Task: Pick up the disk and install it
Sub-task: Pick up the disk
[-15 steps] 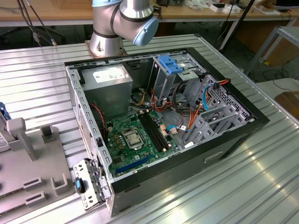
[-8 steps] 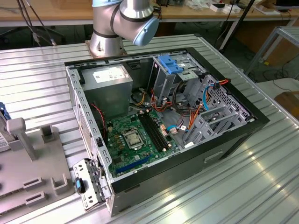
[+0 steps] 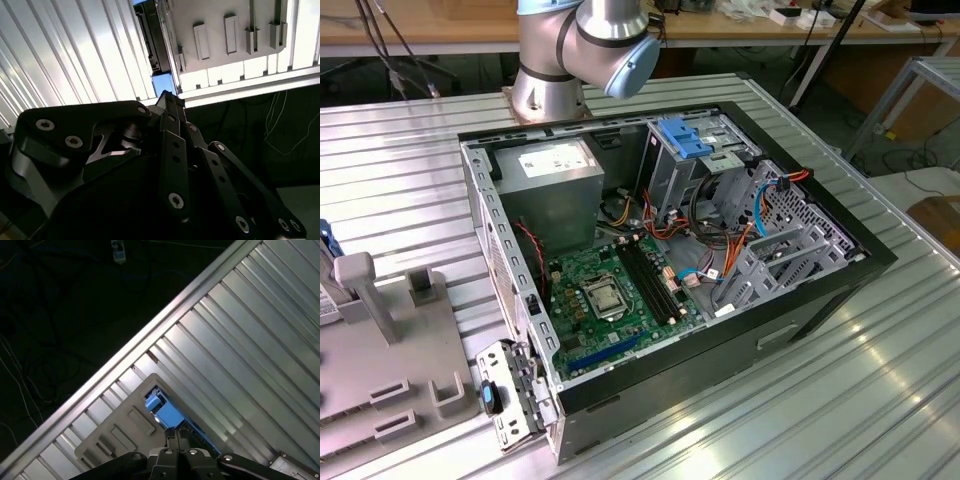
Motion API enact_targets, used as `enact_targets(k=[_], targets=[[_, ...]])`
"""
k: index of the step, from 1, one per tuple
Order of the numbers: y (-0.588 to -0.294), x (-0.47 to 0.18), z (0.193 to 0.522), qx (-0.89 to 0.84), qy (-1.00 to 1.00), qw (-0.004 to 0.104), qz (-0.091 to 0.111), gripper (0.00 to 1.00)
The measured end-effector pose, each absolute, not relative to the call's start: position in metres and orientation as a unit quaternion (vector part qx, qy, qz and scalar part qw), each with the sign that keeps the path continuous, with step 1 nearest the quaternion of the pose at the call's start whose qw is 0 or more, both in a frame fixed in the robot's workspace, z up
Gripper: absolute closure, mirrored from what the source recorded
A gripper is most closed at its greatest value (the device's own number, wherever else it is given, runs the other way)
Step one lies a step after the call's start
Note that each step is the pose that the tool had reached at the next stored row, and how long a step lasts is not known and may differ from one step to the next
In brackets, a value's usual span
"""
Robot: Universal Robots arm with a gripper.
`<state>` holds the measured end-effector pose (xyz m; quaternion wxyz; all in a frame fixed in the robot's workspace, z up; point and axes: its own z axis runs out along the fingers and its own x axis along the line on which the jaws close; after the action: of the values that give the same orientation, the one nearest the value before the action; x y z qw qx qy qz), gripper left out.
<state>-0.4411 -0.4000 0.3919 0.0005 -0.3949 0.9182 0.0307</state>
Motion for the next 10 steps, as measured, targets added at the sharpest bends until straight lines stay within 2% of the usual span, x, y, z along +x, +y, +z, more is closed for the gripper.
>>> enact_targets(k=[10], targets=[[-0.4002, -0.4412, 0.3919, -0.489, 0.872, -0.003, 0.031, 0.89]])
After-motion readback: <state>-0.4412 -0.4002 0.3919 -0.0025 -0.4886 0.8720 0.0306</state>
